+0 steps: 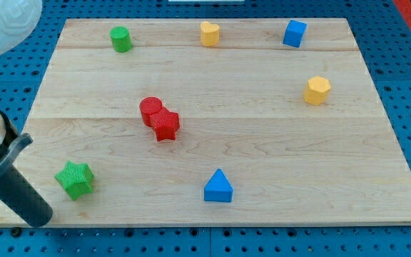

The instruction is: Push the green star slightly to the top side

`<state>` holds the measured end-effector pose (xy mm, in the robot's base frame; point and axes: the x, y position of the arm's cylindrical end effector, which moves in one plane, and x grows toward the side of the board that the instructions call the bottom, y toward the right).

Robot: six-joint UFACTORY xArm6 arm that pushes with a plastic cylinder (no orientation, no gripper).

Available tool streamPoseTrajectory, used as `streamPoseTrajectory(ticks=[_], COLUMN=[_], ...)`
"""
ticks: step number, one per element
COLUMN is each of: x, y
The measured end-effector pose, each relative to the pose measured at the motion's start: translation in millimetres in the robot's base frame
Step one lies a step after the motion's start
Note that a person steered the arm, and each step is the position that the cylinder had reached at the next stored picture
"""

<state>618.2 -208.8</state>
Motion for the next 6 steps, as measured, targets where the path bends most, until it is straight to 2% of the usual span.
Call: streamPoseTrajectory(ticks=[1,3,4,5,6], x=[0.0,-73.9,-93.0,-97.7,-64.3], y=[9.2,-0.6,-11.6,-11.6,-21.9])
